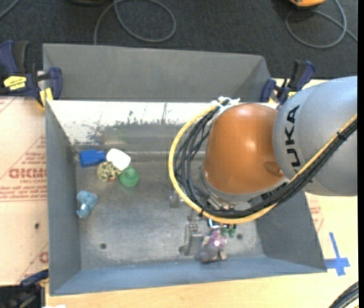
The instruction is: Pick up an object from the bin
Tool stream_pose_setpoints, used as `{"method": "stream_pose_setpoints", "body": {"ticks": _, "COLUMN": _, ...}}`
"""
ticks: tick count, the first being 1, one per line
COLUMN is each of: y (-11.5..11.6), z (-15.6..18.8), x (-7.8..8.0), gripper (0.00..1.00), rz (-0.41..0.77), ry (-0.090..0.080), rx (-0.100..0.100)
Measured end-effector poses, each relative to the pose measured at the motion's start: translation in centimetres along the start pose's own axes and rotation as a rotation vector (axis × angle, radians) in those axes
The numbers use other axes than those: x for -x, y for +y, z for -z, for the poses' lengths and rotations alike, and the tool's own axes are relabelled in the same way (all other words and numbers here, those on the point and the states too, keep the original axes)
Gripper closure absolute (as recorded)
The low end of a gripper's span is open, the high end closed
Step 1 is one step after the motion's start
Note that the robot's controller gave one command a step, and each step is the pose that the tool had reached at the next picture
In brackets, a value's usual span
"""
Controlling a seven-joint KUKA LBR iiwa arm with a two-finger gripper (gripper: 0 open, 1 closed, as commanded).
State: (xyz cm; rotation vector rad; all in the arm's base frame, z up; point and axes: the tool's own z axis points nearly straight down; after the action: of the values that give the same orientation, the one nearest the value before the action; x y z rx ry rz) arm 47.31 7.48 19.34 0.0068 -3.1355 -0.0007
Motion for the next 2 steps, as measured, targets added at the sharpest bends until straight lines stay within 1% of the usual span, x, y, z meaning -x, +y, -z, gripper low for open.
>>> {"method": "stream_pose_setpoints", "body": {"ticks": 1, "y": -0.03, "z": 0.37, "x": 0.18, "gripper": 0.00, "rz": -0.002, "ry": -0.008, "rx": 0.001}}
{"method": "stream_pose_setpoints", "body": {"ticks": 2, "y": -0.33, "z": 0.42, "x": 0.20, "gripper": 0.00, "rz": 0.009, "ry": -0.008, "rx": 0.001}}
